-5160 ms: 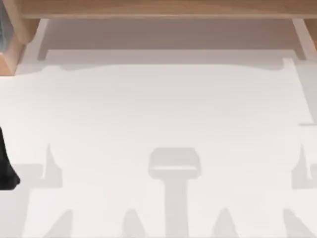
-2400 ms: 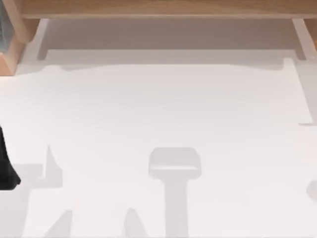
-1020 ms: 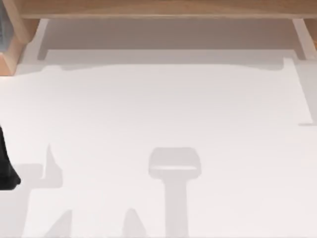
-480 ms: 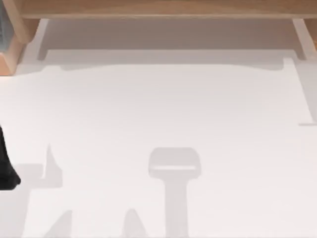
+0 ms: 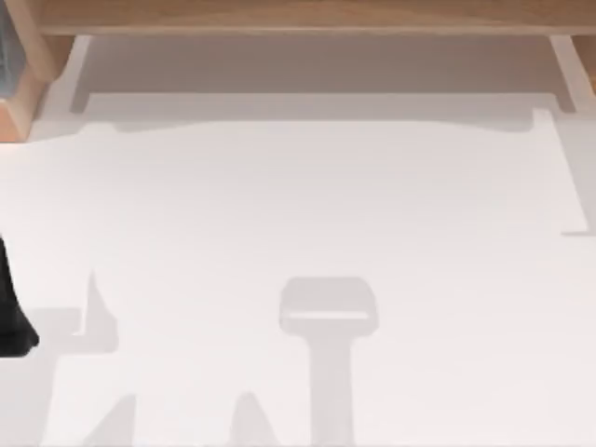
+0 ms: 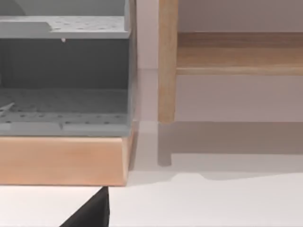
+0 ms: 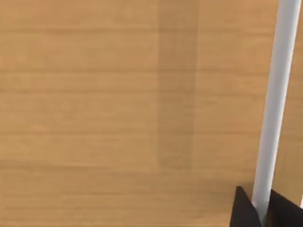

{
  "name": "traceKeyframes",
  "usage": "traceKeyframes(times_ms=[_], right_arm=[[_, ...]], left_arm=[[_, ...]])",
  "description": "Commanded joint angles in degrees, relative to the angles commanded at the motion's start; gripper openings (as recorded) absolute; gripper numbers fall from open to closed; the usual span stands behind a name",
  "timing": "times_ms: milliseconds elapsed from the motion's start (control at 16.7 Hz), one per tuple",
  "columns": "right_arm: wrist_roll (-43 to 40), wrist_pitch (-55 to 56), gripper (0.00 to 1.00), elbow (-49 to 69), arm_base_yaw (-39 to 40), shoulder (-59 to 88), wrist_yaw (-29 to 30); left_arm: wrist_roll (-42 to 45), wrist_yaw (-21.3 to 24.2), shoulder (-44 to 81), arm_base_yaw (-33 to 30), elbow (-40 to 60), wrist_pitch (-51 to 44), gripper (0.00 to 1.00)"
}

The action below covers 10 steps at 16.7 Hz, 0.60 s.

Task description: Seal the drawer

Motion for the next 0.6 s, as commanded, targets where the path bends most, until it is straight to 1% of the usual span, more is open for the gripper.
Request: traceKeyframes(times_ms=[600], right_arm=[[0.14,-0.78,0.00,0.95,0.40,0.54,0.66]], left_arm=[[0.00,0.00,0.00,0.00,0.00,0.00,1.00]])
